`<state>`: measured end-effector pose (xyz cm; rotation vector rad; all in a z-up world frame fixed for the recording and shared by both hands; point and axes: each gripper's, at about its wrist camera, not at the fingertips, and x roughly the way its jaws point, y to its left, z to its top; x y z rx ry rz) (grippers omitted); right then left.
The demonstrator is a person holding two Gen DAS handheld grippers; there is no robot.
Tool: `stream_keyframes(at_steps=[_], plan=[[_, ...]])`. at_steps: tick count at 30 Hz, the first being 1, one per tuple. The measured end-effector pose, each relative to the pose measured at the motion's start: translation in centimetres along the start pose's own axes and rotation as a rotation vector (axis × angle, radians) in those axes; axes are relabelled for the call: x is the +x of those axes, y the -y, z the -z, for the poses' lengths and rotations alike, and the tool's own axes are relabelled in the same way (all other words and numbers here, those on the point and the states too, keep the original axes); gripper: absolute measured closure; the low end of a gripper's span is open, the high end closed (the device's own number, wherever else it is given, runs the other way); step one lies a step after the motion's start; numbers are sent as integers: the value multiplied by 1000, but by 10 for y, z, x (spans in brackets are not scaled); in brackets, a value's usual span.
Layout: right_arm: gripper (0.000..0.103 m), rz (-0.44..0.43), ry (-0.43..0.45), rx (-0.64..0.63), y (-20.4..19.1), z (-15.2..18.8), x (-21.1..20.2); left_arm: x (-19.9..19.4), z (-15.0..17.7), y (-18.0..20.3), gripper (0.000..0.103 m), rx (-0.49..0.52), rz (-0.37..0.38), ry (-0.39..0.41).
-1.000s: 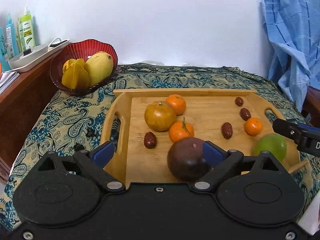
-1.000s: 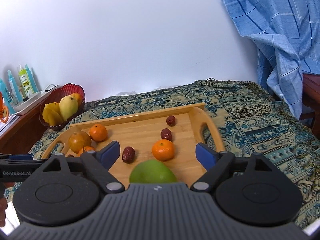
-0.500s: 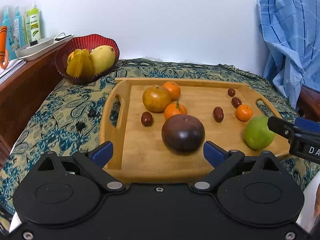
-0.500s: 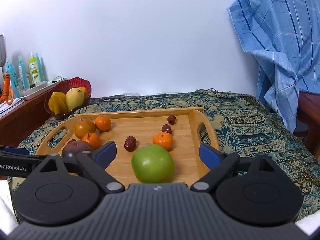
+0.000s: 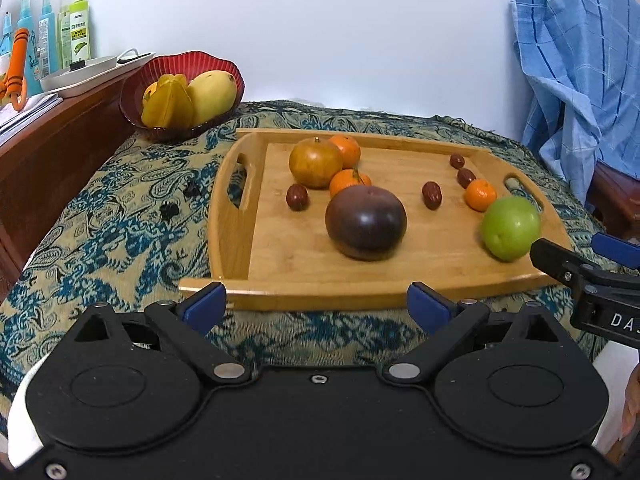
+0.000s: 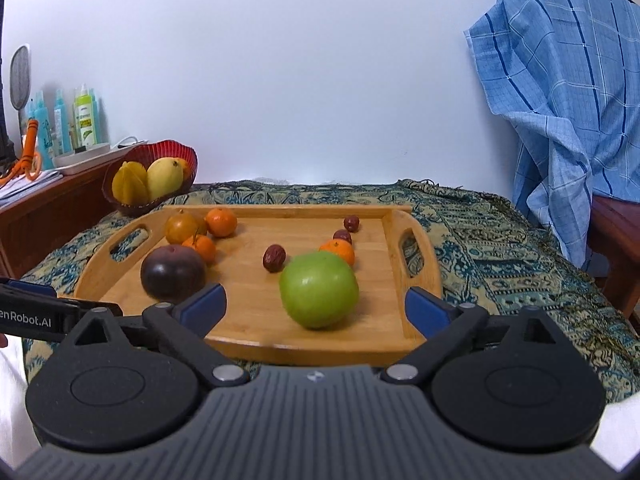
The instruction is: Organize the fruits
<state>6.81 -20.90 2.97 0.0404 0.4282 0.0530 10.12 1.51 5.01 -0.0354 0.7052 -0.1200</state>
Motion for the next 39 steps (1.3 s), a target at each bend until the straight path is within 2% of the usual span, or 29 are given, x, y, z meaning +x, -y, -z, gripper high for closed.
stream_keyframes(at_steps=[15, 27, 39], plan=[[0, 44, -72, -20, 1, 27, -3, 4, 28, 7, 4, 36, -27, -25], [0, 80, -131, -30, 7, 49, 12, 22, 40, 12, 3, 59, -53, -70], [0, 85, -147, -32, 6, 56, 20, 30, 43, 12, 0, 53, -54, -53]])
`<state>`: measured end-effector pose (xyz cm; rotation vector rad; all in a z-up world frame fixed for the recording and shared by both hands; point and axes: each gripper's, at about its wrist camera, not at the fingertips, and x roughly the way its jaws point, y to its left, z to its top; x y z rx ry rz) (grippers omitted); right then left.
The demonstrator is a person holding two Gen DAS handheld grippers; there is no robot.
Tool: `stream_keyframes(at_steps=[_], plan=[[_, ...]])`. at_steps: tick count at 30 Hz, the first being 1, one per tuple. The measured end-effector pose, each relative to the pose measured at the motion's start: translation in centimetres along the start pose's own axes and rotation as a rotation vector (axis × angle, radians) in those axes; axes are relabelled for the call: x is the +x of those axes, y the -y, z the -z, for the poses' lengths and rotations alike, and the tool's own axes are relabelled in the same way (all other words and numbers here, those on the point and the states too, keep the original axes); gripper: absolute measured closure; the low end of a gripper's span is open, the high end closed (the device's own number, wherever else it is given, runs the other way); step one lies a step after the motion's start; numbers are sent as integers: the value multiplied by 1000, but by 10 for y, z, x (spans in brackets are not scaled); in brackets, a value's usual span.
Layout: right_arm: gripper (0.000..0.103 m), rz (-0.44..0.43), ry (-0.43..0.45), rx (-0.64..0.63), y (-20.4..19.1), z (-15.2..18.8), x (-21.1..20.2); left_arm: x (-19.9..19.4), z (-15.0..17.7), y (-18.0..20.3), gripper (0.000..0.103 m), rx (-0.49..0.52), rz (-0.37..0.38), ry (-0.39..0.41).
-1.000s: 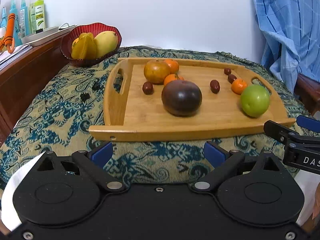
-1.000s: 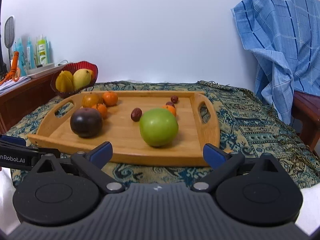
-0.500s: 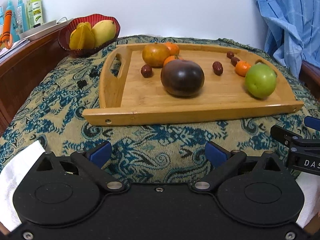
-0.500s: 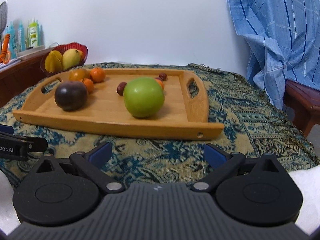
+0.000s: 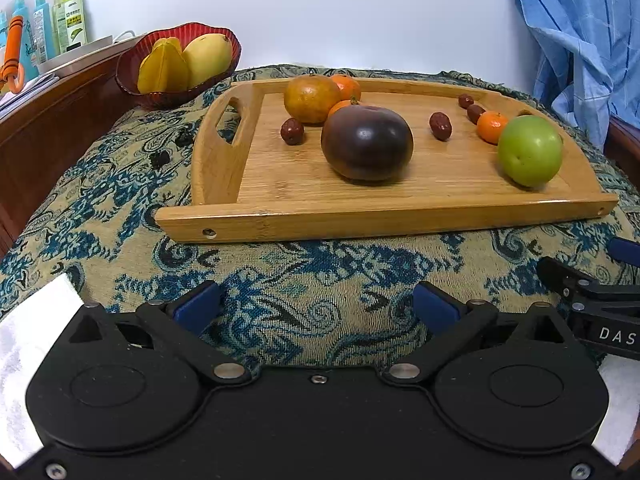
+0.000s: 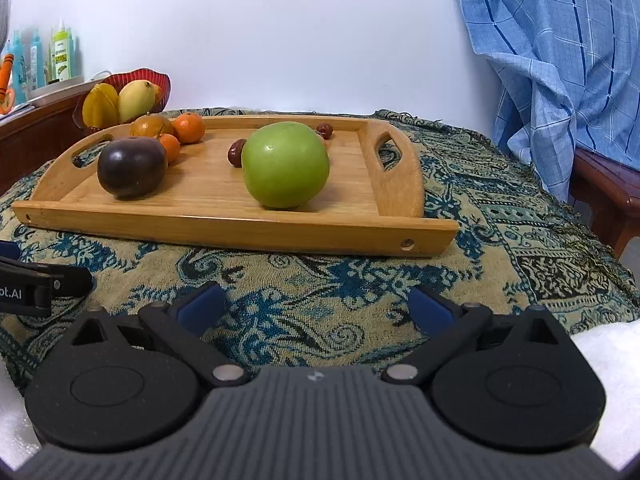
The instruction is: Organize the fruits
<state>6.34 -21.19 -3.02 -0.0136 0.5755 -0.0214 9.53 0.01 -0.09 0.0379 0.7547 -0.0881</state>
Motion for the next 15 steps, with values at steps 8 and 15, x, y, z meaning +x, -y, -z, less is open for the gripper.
stream_keyframes(at_steps=[8, 15], plan=[[0, 1, 2, -7, 0, 1, 2, 2, 0, 0, 0, 8, 1, 8], [0, 0, 3, -7, 0, 1, 2, 1, 2, 0, 0, 7, -2, 17]])
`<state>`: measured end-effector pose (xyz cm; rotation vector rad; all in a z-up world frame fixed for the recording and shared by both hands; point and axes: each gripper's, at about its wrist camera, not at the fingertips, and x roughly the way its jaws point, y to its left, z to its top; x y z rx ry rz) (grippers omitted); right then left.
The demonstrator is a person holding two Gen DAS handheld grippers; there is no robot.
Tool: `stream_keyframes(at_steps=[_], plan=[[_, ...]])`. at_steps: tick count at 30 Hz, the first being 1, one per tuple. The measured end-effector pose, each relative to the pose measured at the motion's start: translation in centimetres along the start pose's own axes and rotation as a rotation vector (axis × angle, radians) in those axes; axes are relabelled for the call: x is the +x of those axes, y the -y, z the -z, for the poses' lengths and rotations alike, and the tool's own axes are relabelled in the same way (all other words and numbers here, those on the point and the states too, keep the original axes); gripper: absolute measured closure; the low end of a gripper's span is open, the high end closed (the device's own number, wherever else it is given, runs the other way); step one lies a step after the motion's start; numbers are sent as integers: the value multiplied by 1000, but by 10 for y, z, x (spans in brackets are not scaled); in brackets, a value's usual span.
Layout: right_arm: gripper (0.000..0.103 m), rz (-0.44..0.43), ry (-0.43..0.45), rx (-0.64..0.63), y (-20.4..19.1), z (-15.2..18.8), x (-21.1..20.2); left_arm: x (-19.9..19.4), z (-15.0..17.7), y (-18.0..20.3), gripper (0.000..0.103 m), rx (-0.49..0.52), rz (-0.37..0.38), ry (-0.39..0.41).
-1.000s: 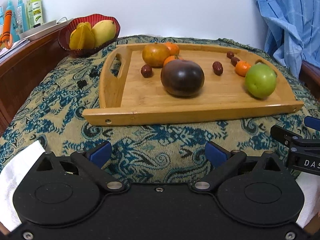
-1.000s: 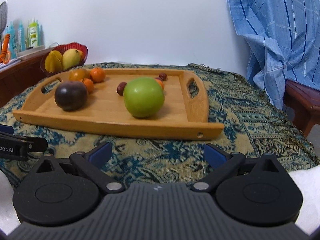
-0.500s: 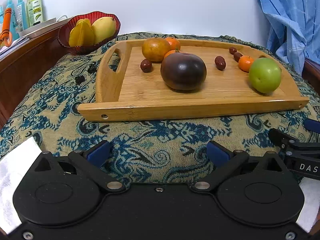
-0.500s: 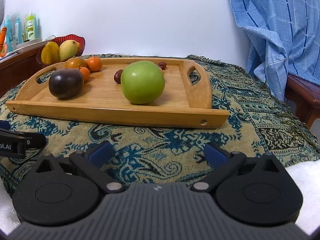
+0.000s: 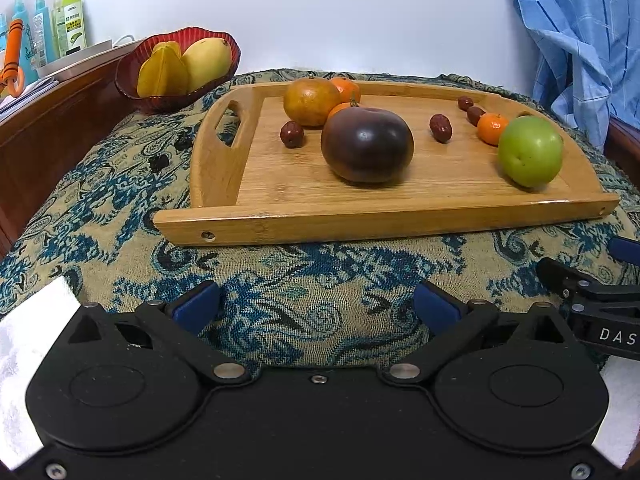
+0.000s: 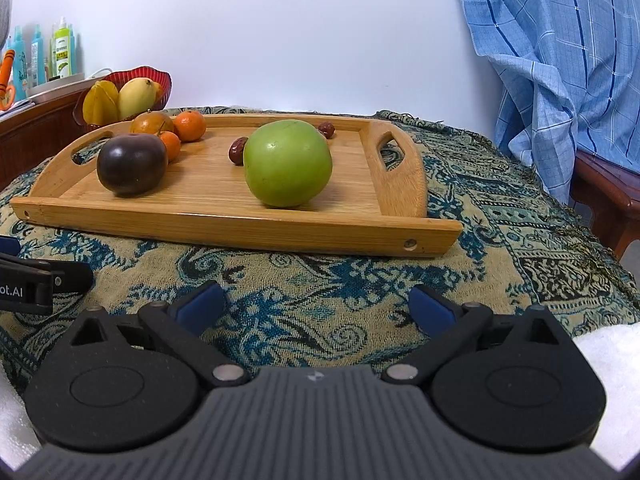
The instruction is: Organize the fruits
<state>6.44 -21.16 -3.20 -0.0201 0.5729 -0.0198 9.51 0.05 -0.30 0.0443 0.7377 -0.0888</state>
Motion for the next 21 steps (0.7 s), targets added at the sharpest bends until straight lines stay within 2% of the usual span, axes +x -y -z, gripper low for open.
stream_keyframes(at_steps=[21], plan=[[0, 1, 0, -1, 0, 0, 0, 1, -1, 0, 0, -2, 0, -5]])
